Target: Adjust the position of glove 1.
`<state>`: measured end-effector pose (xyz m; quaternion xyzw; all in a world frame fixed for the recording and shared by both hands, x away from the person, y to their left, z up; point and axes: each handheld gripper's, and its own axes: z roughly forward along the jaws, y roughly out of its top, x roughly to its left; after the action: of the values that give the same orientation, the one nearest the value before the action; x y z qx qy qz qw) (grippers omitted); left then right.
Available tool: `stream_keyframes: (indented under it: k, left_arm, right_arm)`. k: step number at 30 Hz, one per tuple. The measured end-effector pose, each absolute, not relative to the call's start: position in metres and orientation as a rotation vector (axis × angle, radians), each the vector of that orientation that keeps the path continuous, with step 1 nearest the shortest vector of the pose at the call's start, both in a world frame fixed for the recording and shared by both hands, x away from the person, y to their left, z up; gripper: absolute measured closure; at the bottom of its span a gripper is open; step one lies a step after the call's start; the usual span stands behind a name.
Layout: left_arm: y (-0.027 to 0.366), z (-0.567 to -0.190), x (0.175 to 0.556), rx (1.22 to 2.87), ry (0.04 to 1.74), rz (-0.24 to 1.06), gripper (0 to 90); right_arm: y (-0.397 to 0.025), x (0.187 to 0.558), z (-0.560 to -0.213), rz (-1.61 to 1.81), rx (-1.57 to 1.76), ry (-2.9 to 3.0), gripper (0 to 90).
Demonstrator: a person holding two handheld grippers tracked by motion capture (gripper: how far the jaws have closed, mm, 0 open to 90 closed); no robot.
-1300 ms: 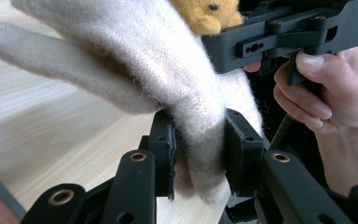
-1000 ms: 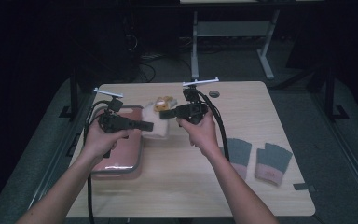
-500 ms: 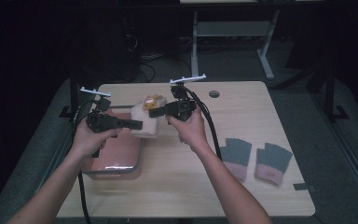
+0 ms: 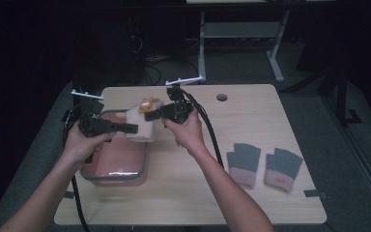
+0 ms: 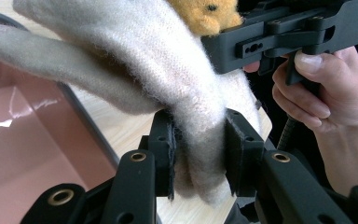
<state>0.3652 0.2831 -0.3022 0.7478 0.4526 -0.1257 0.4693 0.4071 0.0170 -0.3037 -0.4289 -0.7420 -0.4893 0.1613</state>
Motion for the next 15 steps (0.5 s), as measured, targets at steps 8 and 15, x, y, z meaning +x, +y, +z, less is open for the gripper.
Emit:
stream_keyframes:
  k: [8,15]
  left_arm:
    - [0.296,-0.304,0.364,1.83,1.127,-0.302,67.5]
    - [0.309,-0.306,0.362,1.817,1.141,-0.29,67.5]
  right_arm:
    - [0.031,0.41,-0.308,-1.384,-1.209,-2.11,82.3]
    - [0.044,0.412,-0.309,-1.376,-1.2,-2.101,82.3]
